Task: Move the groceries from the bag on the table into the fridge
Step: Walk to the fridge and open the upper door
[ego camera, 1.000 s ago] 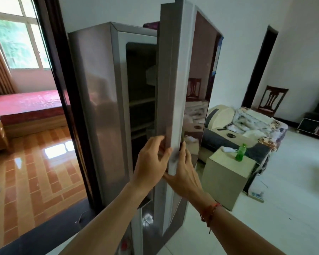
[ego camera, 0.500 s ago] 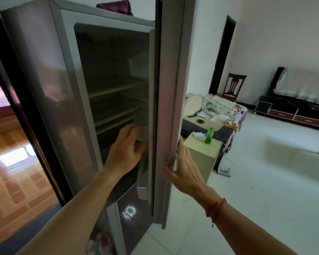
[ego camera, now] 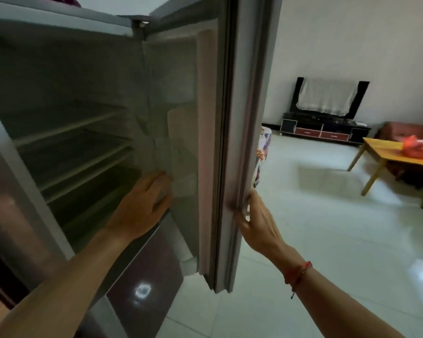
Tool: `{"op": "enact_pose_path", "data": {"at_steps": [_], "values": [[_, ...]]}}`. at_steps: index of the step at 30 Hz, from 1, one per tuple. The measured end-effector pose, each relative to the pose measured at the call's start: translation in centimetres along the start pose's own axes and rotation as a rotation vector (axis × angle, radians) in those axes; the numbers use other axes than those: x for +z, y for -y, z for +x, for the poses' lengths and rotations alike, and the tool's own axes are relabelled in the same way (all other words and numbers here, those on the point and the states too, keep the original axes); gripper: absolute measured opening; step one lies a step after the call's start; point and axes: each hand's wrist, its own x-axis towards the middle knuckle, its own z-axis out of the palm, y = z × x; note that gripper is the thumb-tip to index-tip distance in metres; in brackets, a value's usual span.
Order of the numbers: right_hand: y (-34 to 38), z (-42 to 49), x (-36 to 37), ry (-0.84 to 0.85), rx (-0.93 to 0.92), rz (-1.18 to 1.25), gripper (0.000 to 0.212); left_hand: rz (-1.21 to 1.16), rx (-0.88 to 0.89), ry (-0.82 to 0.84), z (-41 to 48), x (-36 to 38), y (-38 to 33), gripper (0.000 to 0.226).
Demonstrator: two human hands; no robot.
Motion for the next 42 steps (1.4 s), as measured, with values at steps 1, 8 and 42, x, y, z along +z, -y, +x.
{"op": "enact_pose_path", "data": {"at_steps": [1, 8, 42], "values": [[-0.4, 0.1, -0.4, -0.028, 0.015, 0.011, 0.054, 0.001, 0.053, 0.013, 0.4, 0.5, 0.0, 0.05], [-2.8, 1.0, -2.5, -0.134, 0.149, 0.081, 0.083, 0.059, 0.209, 0.11, 4.0, 3.9, -0.9, 0.058], [-14.9, 17.8, -7.4, -0.256, 0.344, 0.253, 0.078, 0.259, 0.372, 0.066, 20.7, 16.2, -3.8, 0.062]]}}
